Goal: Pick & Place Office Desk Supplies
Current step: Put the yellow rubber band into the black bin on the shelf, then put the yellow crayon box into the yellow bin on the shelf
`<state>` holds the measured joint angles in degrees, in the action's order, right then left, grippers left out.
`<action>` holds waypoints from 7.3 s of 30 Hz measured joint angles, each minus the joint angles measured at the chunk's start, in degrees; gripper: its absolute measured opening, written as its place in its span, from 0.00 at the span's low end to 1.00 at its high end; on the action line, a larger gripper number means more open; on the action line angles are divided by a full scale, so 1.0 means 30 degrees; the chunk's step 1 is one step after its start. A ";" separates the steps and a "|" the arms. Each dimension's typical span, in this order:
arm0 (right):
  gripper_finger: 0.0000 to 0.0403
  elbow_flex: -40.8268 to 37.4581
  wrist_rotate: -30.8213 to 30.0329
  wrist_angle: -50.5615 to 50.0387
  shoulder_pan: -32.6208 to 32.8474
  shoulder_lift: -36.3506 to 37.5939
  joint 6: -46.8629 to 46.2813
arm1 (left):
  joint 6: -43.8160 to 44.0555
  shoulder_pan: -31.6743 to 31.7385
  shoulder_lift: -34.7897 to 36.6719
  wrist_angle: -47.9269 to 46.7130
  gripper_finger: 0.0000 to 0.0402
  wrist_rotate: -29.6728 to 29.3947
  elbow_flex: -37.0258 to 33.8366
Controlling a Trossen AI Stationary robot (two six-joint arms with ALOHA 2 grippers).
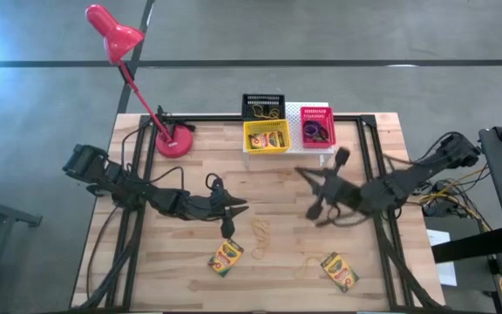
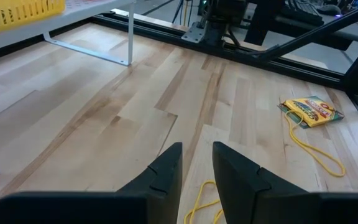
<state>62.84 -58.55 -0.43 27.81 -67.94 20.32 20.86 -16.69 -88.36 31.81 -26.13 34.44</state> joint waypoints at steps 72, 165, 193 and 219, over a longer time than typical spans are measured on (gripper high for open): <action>0.30 0.2285 1.6888 -0.9081 -0.9649 -0.1166 -0.6670 | 0.0138 -0.0029 0.0000 -0.0511 0.23 0.0043 0.0000; 0.14 -1.2091 -0.1010 1.1273 0.3701 -0.3308 -1.1272 | -1.3837 1.3008 -0.0035 -1.1120 0.00 0.6278 1.4720; 0.14 -1.2251 -0.1003 1.1230 0.3497 -0.3308 -1.2153 | -1.2345 1.4923 -0.3741 -1.5909 0.27 0.6062 1.6916; 0.14 -1.2273 0.7064 1.0117 0.3512 -0.3308 -1.4641 | -0.8401 0.2300 -0.3351 -1.7432 0.31 0.6069 1.3602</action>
<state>26.02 -37.36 29.92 38.35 -77.87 -23.61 -4.34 -9.79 -98.41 -20.48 -7.92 75.24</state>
